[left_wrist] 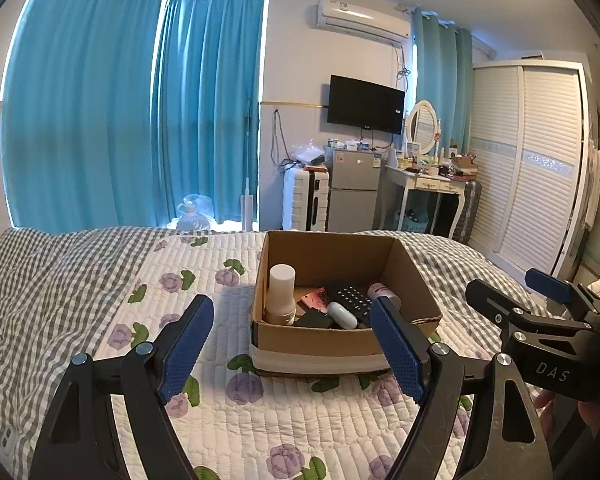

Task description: Organize rigid objects

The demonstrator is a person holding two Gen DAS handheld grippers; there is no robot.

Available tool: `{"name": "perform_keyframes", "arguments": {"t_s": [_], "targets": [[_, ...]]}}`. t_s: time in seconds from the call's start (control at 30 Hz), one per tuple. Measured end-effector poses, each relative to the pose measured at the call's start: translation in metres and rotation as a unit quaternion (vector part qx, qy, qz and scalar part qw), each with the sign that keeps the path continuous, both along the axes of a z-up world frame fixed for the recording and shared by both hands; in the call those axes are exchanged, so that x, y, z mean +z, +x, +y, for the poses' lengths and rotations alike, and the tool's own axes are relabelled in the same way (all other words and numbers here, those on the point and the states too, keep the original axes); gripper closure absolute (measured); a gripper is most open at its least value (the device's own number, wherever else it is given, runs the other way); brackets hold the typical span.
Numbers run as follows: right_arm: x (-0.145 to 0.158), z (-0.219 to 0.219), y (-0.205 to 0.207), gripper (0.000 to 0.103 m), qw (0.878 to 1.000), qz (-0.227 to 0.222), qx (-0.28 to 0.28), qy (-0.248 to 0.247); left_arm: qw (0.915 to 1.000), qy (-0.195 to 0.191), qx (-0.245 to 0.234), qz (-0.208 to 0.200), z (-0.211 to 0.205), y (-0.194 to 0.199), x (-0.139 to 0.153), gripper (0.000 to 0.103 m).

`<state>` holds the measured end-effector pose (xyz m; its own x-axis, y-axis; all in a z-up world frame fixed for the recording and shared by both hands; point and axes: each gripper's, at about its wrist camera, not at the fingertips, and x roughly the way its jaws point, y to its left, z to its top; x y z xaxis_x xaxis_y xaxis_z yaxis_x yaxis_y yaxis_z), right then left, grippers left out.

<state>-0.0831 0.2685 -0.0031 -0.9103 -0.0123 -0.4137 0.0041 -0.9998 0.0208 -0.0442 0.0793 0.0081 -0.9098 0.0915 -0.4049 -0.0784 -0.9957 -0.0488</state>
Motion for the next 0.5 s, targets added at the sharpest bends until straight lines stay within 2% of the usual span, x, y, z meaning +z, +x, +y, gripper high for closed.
{"name": "perform_keyframes", "arguments": {"t_s": [0.5], "targets": [[-0.0035,-0.0007,-0.0026,0.0,1.0,-0.006,-0.006,-0.001,1.0,0.002,0.006,0.002,-0.0003,-0.0006,0.0013,0.02]]}}
